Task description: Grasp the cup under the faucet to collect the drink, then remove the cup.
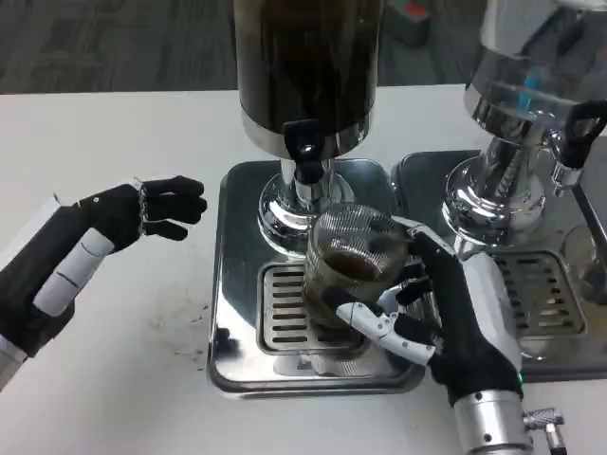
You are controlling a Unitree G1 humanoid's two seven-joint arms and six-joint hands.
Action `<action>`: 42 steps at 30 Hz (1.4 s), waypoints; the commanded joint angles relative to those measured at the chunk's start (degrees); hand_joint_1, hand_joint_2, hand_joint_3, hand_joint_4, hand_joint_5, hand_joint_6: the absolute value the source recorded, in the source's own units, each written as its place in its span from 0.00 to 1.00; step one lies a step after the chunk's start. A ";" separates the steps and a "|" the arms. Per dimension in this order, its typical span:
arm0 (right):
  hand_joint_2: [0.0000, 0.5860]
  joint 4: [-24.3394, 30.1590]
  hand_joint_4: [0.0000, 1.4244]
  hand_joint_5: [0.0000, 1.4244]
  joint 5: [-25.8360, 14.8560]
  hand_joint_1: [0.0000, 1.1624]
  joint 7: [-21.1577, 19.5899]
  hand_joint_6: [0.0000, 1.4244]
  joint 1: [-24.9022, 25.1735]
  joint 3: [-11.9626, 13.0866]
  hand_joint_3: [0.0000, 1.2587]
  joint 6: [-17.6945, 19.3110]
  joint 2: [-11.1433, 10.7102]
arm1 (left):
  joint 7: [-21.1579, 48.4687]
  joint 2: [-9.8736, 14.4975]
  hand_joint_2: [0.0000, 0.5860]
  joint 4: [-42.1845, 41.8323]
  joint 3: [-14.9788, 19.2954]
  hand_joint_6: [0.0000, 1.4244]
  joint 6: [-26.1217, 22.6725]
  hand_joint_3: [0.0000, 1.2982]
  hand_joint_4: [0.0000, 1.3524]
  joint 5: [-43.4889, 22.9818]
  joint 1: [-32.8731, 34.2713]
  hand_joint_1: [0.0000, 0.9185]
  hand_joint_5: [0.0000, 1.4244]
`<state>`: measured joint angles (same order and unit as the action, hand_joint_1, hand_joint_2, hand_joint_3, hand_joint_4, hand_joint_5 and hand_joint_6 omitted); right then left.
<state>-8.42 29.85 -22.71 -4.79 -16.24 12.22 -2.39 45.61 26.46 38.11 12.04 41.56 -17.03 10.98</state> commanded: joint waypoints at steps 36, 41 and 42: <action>0.38 16.27 0.40 0.50 2.59 0.66 3.48 0.59 -8.37 3.92 0.40 -4.09 -3.68 | -0.97 -0.11 0.20 2.99 -2.44 0.28 7.11 0.26 0.25 4.37 1.08 0.00 0.22; 0.36 18.10 0.39 0.51 2.52 0.73 4.11 0.61 -9.71 4.65 0.39 -4.34 -4.17 | -0.95 0.12 0.21 3.25 -2.66 0.28 8.36 0.26 0.24 5.02 1.10 0.00 0.22; 0.35 18.58 0.39 0.51 2.46 0.74 4.28 0.61 -10.06 4.80 0.39 -4.43 -4.24 | -0.88 0.18 0.21 3.30 -2.75 0.28 8.67 0.26 0.24 5.15 1.08 0.00 0.22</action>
<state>7.33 32.33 -18.46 -14.23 -12.12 7.40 -6.59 44.95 25.99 40.98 9.88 48.62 -12.85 11.81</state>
